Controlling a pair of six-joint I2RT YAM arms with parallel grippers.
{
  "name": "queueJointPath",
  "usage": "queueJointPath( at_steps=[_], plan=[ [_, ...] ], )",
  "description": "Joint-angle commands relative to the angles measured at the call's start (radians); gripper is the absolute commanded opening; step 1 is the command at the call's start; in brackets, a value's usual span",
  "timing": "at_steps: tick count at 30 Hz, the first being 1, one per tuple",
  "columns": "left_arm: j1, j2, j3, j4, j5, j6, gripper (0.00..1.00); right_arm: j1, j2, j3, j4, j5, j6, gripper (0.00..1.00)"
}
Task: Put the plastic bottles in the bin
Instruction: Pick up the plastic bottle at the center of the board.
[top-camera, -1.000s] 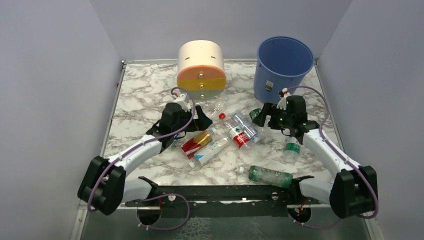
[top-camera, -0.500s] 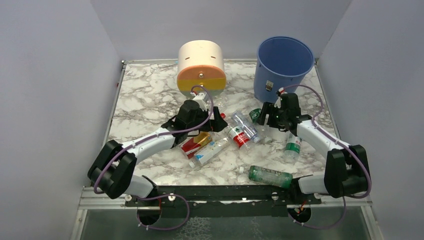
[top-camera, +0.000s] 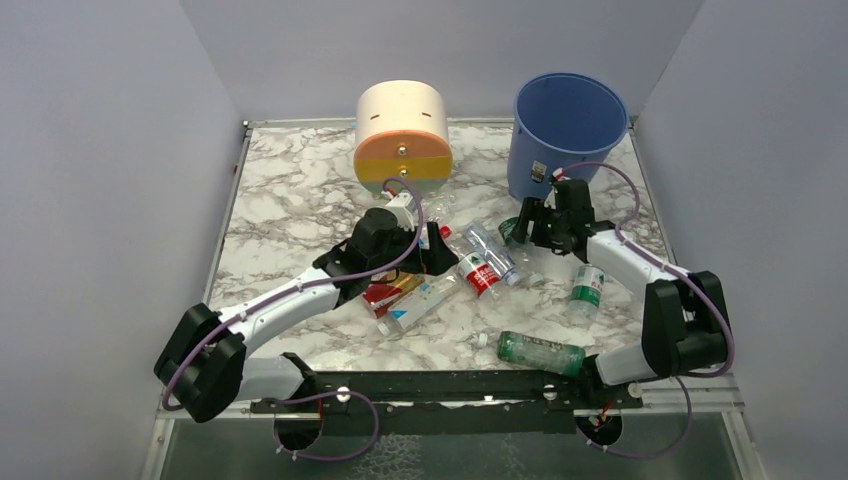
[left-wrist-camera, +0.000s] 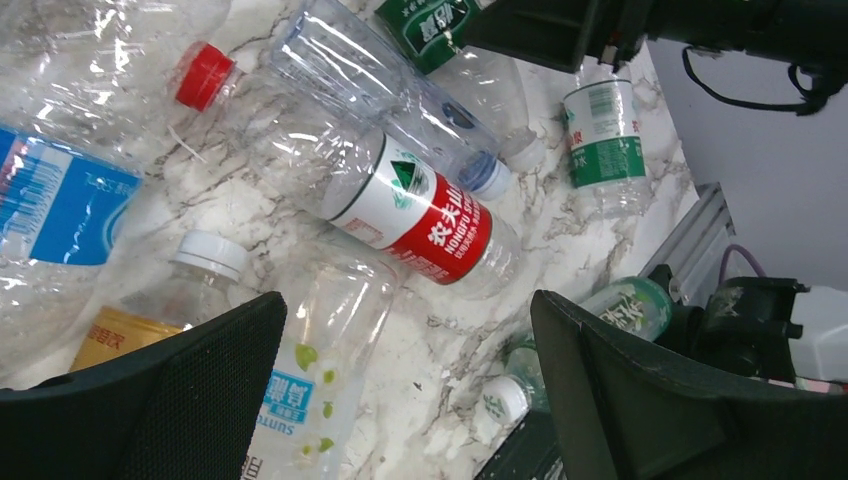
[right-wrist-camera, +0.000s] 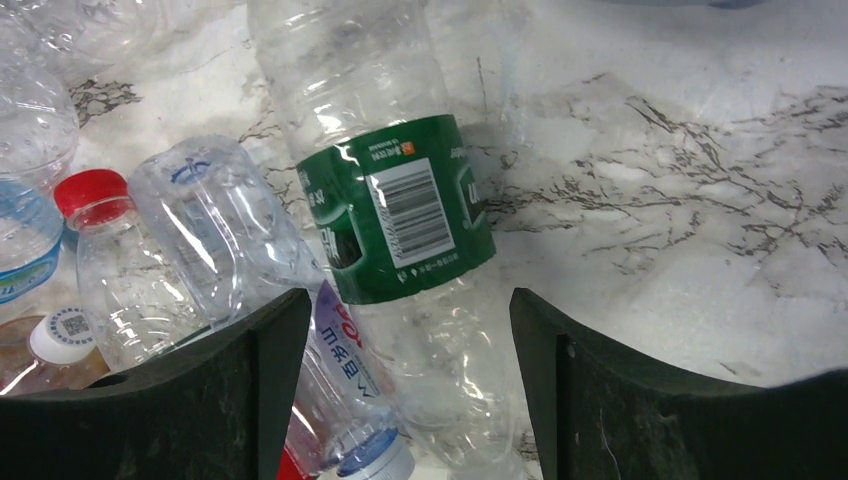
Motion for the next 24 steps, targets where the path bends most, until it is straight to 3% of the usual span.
queueJointPath(
  at_steps=[1,24],
  plan=[
    [-0.025,-0.064,-0.039,-0.012,-0.025,-0.035,0.99,0.033,0.036,0.047,0.031,0.06,-0.011,0.76],
    [-0.043,-0.184,-0.096,-0.047,-0.076,-0.044,0.99,0.154,0.223,0.169,-0.005,0.183,-0.032,0.72]
  ],
)
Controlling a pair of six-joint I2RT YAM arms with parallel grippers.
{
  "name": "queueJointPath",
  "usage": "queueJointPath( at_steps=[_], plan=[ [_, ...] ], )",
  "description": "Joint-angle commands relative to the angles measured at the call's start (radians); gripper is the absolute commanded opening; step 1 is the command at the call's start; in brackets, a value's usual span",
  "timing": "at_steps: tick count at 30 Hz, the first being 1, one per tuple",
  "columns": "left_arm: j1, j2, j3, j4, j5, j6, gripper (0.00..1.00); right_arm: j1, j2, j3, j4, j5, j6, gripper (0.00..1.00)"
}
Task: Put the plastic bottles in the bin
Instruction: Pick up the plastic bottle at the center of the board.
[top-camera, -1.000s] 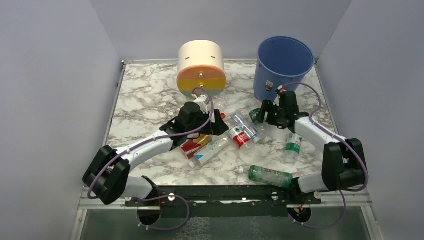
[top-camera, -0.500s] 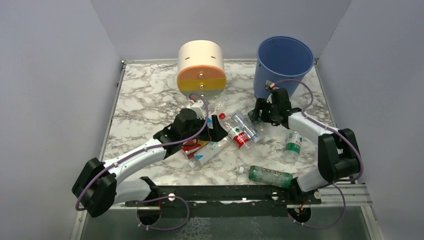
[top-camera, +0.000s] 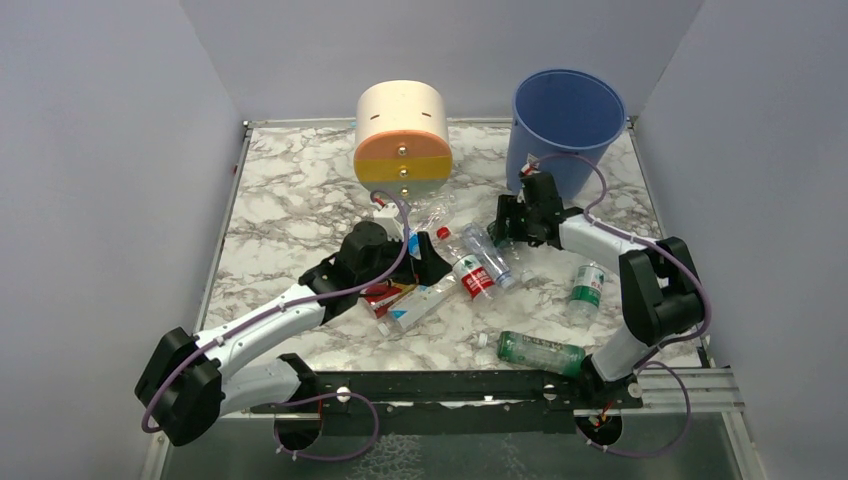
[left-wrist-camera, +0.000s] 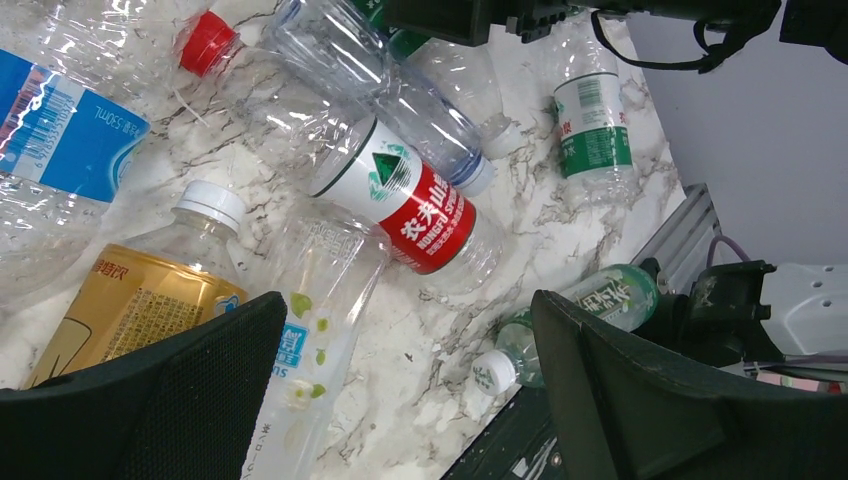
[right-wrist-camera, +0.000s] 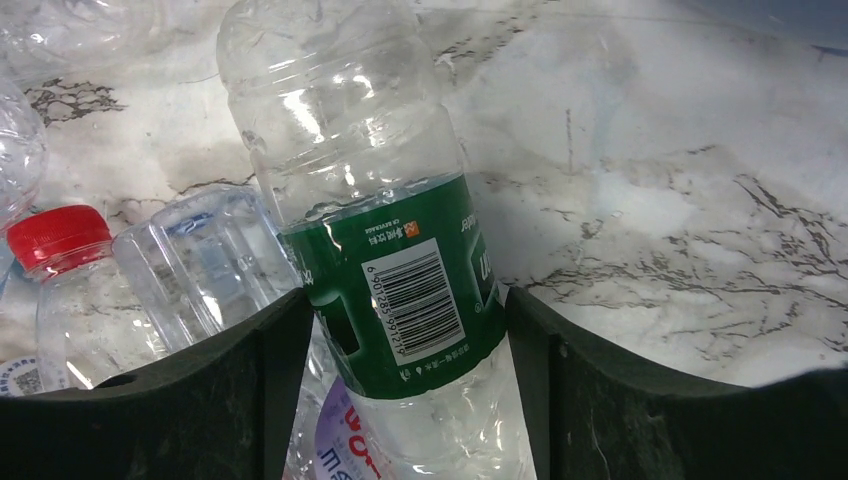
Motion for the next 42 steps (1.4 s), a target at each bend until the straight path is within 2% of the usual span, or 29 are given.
queueJointPath(
  at_steps=[1,5,10,13,27,42],
  plan=[
    [-0.005,-0.025,-0.003,-0.012,-0.023,-0.002,0.99,0.032,0.031,0.035,-0.016,0.066,-0.015,0.72],
    [-0.005,-0.023,0.014,-0.016,-0.017,0.005,0.99,0.046,0.051,0.054,-0.039,0.087,-0.025,0.65],
    [-0.005,-0.025,0.033,-0.031,-0.02,0.017,0.99,0.05,0.047,0.071,-0.064,0.096,-0.039,0.48],
    [-0.004,-0.023,0.035,-0.031,-0.022,0.019,0.99,0.053,0.024,0.077,-0.079,0.104,-0.045,0.45],
    [-0.005,-0.036,0.015,-0.031,-0.023,0.011,0.99,0.054,-0.127,0.133,-0.157,0.07,-0.057,0.4],
    [-0.005,-0.015,0.014,-0.031,-0.027,0.02,0.99,0.061,-0.233,0.315,-0.259,-0.015,-0.063,0.4]
  ],
)
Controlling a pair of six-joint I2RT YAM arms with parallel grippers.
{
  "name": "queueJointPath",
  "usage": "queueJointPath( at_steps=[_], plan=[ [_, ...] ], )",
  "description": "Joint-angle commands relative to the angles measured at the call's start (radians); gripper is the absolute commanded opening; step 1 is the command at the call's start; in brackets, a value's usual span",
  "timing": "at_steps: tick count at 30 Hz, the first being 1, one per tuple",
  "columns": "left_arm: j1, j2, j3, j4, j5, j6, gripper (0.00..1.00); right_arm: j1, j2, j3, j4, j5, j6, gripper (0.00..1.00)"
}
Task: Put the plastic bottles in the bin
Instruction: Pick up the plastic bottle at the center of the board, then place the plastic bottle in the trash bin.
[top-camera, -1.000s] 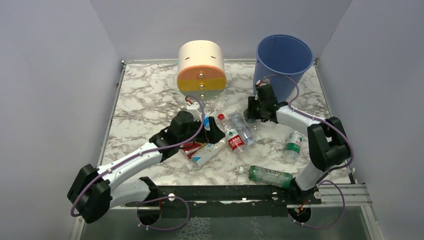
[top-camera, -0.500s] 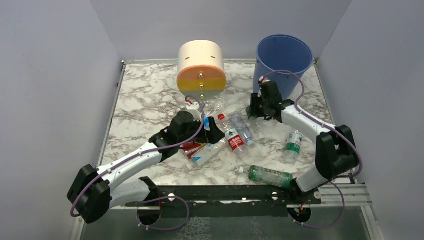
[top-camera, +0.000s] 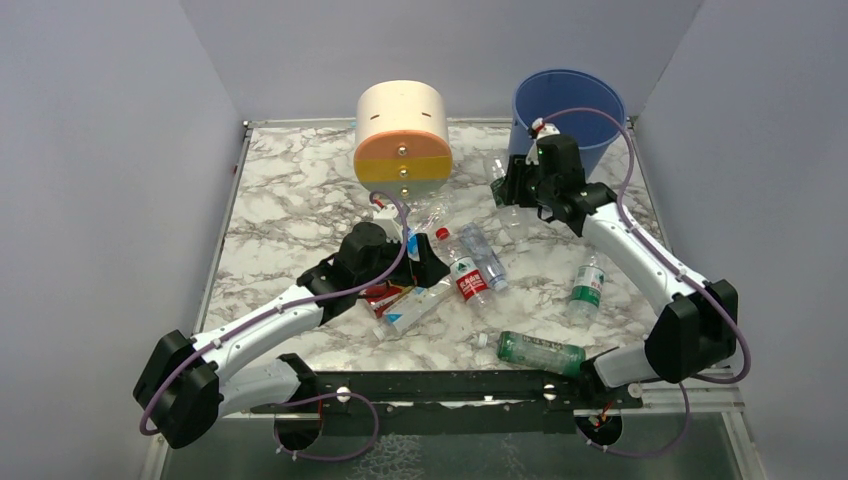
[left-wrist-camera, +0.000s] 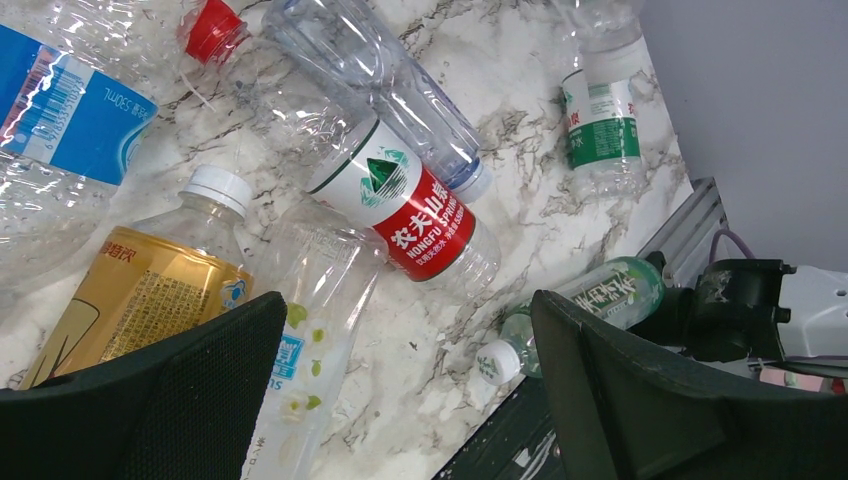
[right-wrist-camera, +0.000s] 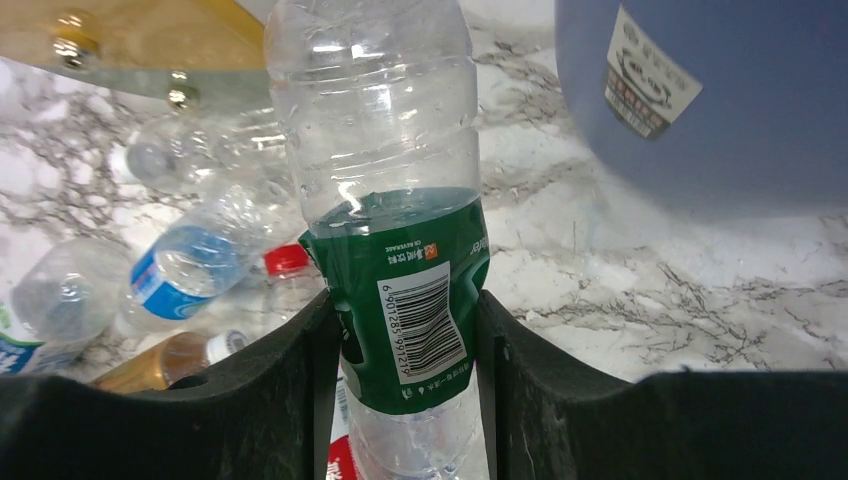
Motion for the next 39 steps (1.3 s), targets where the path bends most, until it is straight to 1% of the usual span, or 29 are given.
queueJointPath(
  at_steps=[1,11,18,25,36,39],
  plan=[
    [-0.005,0.006,0.013,0.007,-0.026,0.012,0.99,0.011,-0.035,0.087,-0.046,-0.059,-0.01,0.4],
    [-0.005,0.016,-0.011,0.011,-0.022,0.011,0.99,0.011,-0.024,0.258,-0.079,-0.124,-0.008,0.41],
    [-0.005,-0.021,-0.063,0.015,-0.03,-0.005,0.99,0.012,0.028,0.398,-0.103,-0.139,-0.011,0.41],
    [-0.005,-0.03,-0.073,0.014,-0.033,-0.007,0.99,0.012,0.094,0.521,-0.117,-0.147,-0.009,0.41],
    [-0.005,-0.03,-0.071,0.01,-0.038,0.006,0.99,0.012,0.217,0.745,-0.159,-0.097,-0.039,0.42],
    [-0.004,-0.029,-0.065,0.003,-0.039,0.01,0.99,0.012,0.248,0.797,-0.168,-0.061,-0.06,0.43]
  ],
)
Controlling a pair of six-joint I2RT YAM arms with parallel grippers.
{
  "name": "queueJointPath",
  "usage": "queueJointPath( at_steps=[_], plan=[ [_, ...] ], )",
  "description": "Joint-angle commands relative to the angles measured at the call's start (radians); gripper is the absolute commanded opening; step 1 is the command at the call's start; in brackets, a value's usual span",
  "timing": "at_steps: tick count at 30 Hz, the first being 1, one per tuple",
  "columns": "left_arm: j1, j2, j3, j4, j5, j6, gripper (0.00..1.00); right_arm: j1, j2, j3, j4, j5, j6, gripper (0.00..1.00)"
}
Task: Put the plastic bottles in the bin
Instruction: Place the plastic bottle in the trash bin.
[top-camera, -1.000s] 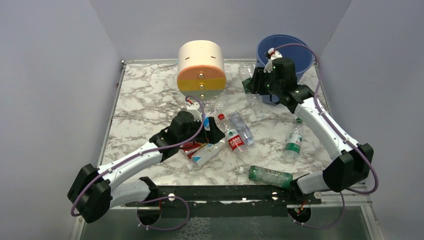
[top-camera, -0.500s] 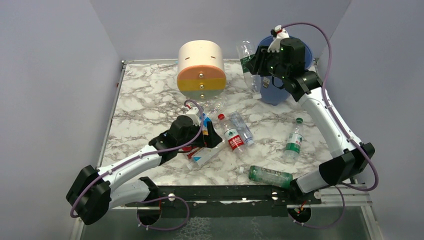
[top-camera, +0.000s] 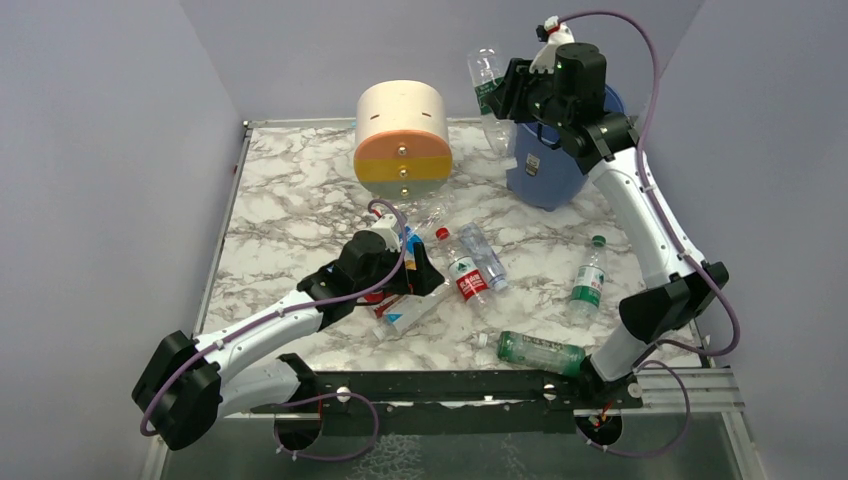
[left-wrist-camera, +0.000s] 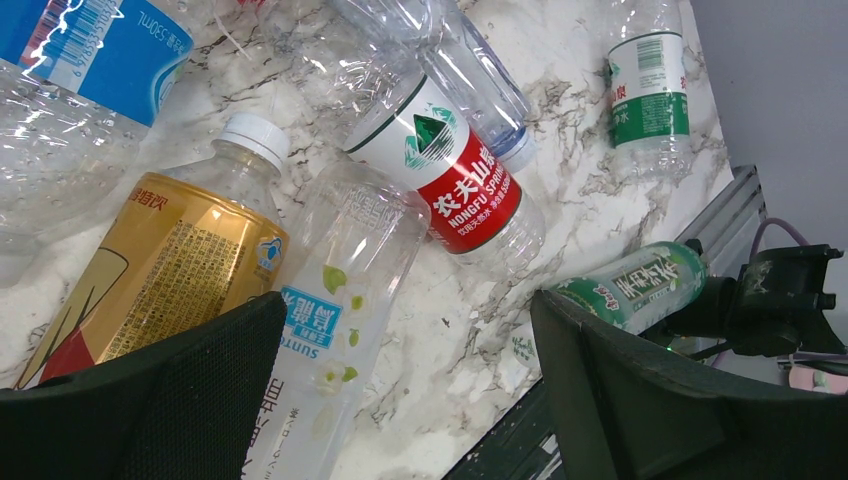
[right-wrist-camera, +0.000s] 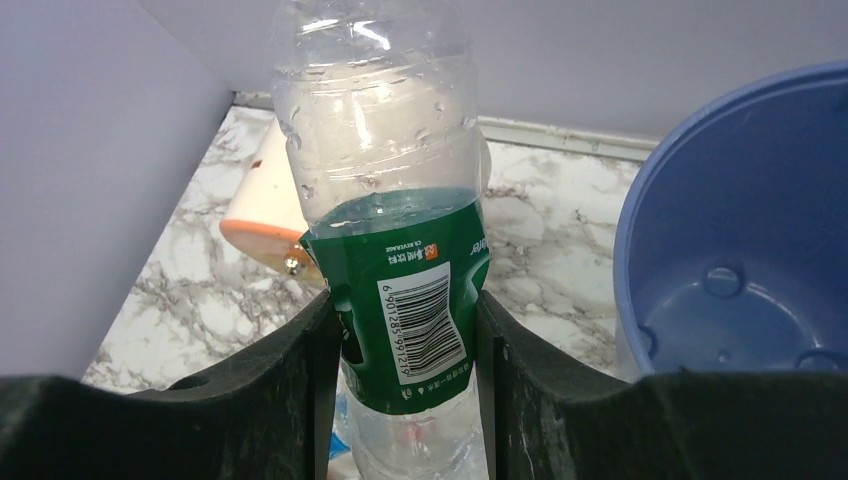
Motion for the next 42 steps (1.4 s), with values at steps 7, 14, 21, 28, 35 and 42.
queueJointPath(
  at_steps=[7,14,21,28,35,42],
  plan=[
    [-0.004,-0.02,0.015,-0.013,-0.023,0.017,0.99,-0.023,0.128,0.234,-0.04,0.111,-0.063,0.46],
    [-0.004,-0.035,0.033,-0.044,-0.034,0.025,0.99,-0.141,0.247,0.393,-0.049,0.068,-0.036,0.46],
    [-0.005,-0.044,0.038,-0.063,-0.044,0.025,0.99,-0.266,0.273,0.389,0.005,0.039,-0.004,0.46],
    [-0.005,-0.053,0.041,-0.071,-0.054,0.025,0.99,-0.316,0.293,0.361,0.026,0.025,-0.009,0.46],
    [-0.005,-0.047,0.049,-0.075,-0.056,0.029,0.99,-0.327,0.295,0.284,0.057,0.006,-0.012,0.49],
    [-0.005,-0.067,0.047,-0.093,-0.081,0.036,0.99,-0.329,0.325,0.31,0.036,-0.004,-0.007,0.59]
  ],
)
